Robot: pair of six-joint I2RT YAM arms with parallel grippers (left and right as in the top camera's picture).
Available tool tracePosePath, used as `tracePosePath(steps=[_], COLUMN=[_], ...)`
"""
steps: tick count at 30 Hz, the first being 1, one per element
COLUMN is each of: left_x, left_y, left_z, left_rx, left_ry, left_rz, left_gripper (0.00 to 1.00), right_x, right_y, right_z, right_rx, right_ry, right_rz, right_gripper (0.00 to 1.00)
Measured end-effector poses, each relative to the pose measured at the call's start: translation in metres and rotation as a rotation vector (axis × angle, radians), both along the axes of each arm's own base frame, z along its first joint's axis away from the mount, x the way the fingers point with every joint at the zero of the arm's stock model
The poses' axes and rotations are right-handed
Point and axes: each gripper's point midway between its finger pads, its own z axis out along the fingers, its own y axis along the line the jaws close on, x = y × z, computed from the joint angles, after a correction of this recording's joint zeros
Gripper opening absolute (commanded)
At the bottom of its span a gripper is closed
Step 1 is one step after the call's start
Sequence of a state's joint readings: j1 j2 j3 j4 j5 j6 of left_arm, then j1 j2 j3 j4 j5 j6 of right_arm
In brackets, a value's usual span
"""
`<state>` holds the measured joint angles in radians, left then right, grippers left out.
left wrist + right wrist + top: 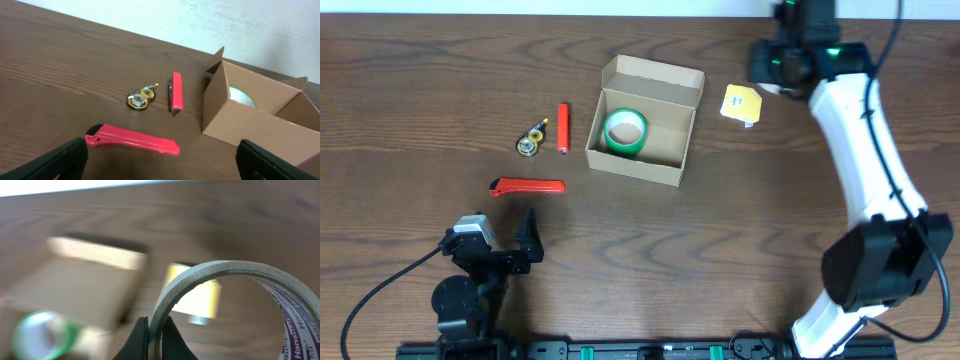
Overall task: Pack container
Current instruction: 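Lift the clear packing tape and carry it over the box, then lower the clear tape onto the green tape and release it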
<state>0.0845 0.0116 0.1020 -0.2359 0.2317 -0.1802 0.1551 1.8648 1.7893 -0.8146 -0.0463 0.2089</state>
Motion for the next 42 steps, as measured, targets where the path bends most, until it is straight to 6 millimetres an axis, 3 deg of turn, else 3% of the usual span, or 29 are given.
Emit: tracePosePath(steps=[3, 6, 8, 12, 15, 21, 31, 42], left_x=[0.0, 0.0, 0.0, 0.0, 0.0, 0.0, 0.0, 0.0], left_y=[0.0, 0.0, 0.0, 0.0, 0.0, 0.0, 0.0, 0.0], left_z=[0.0, 0.0, 0.0, 0.0, 0.0, 0.0, 0.0, 0.0], left_rx=[0.0, 0.0, 0.0, 0.0, 0.0, 0.0, 0.0, 0.0], left_ry=[0.0, 0.0, 0.0, 0.0, 0.0, 0.0, 0.0, 0.0], left_rz=[0.0, 0.0, 0.0, 0.0, 0.0, 0.0, 0.0, 0.0], left_gripper=[0.95, 0.95, 0.95, 0.95, 0.95, 0.95, 0.95, 0.95], right_x=[-0.015, -0.036, -0.047, -0.07, -0.083, -0.091, -0.081, -0.071], right_y=[0.066, 0.128, 0.16, 0.207, 0.228, 0.245, 0.246, 0.246], right_z=[0.015, 0.012, 0.008, -0.012, -0.037, -0.075, -0.116, -0.122], right_rx=[0.015, 0.018, 0.01, -0.032, -0.065, -0.118, -0.14, -0.121], right_ry=[-0.033, -0.032, -0.037, -0.014, 0.031, 0.087, 0.131, 0.115], right_rz=[0.138, 0.269, 0.331, 0.419, 0.445, 0.429, 0.35, 0.295], right_gripper=[0.01, 0.01, 0.01, 0.01, 0.01, 0.01, 0.01, 0.01])
